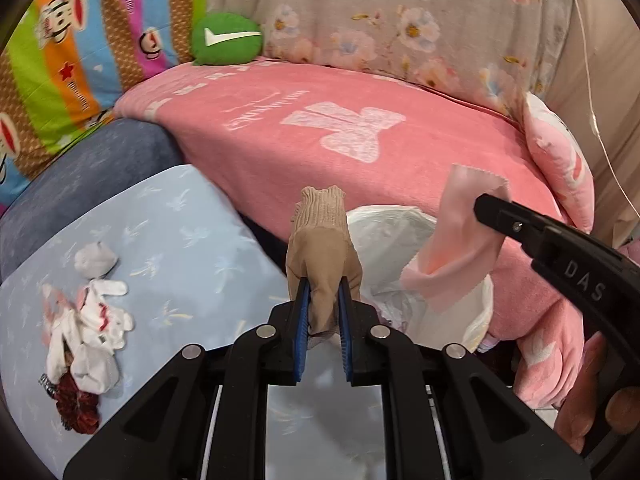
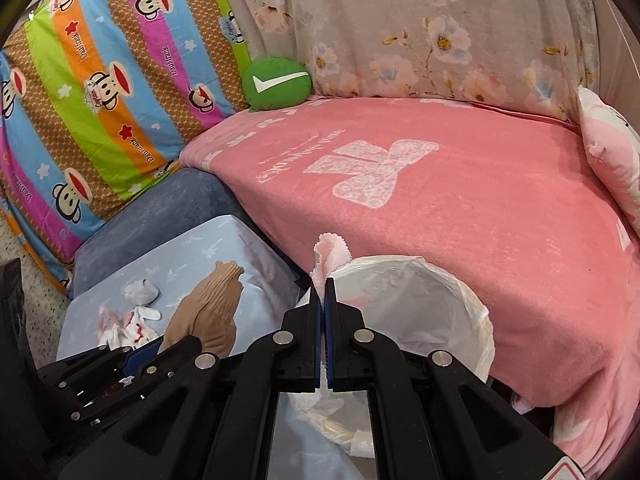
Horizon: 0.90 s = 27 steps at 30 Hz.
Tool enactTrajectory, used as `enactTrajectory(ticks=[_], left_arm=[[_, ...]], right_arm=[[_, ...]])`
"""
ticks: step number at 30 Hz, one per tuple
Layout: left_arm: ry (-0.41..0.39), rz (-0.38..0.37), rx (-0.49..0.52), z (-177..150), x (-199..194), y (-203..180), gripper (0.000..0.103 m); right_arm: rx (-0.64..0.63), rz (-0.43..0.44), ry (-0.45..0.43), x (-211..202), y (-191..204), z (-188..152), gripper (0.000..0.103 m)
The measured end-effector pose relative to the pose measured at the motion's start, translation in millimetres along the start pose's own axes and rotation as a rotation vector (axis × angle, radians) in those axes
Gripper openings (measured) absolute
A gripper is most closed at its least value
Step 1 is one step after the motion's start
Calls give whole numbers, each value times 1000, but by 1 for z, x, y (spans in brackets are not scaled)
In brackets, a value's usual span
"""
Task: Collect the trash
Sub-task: 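Open both grippers over the wastebasket, dropping the beige glove and pink cloth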
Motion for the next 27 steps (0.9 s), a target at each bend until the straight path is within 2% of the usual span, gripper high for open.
enactTrajectory(ticks=[8,13,14,15,16,18,20,27], left_arm=[[24,-46,60,8,17,-37,14],[36,-74,57,12,24,-47,16],[40,-71,45,13,25,-46,25],[40,-67,32,14,26,-45,39],[32,-63,23,15,25,-44,43],[16,-53,21,17,22,-42,51],[9,-39,15,17,19,-38,59],[1,2,-22,12,10,-18,64]], right_arm=[[47,-37,21,4,-41,-4,4],[68,-57,25,7,-55,-5,6],[71,-61,25,7,-56,-4,9],[77,-70,22,7,-59,-4,18],[81,-75,19,6,-60,-4,30],[89,-80,6,4,-63,-4,35],[87,-80,6,4,-63,-2,35],[73,-52,3,0,-51,-1,39]])
Point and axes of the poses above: each gripper's, at about its wrist camera, not at the fingertips, and x roughly the way its jaws point, y to its left, z to its top, the point moved 6 cm from there along x, roughly the way its jaws point
